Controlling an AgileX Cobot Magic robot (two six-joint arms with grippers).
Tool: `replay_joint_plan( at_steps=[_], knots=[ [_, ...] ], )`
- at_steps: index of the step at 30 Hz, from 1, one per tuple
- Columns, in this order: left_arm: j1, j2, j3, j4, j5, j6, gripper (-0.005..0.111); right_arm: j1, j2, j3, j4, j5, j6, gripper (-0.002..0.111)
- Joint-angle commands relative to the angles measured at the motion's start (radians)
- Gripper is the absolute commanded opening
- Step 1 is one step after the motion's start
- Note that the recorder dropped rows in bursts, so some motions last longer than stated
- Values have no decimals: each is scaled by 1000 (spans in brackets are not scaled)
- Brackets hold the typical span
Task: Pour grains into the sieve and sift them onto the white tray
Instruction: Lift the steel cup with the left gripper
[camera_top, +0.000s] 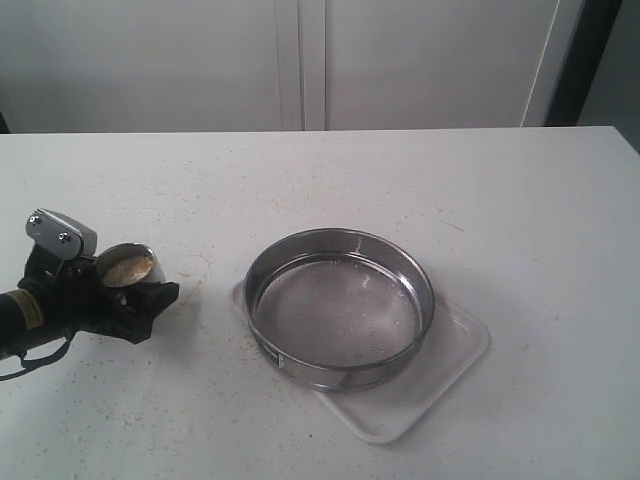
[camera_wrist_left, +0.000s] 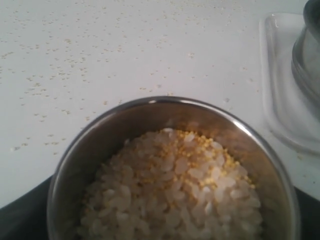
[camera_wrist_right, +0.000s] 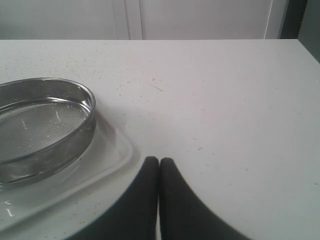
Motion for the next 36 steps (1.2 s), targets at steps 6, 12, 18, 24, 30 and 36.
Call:
replay_joint_plan(
  at_steps=[6, 12, 18, 24, 30, 36],
  knots=[
    [-2, -121, 1, 11, 113, -33, 0, 1, -7, 4, -6, -3, 3, 0],
    [-2, -207, 1, 45, 172, -97, 0, 1, -7, 4, -6, -3, 3, 0],
    [-2, -300, 1, 78, 253, -160, 0, 1, -7, 4, -6, -3, 3, 0],
    [-2, -385, 1, 148, 308, -260, 0, 1, -7, 4, -6, -3, 3, 0],
    [-2, -474, 1, 212, 363, -352, 0, 1, -7, 4, -8, -3, 3, 0],
    [-2, -551, 1, 261, 408, -473, 0, 1, -7, 4, -8, -3, 3, 0]
  ],
)
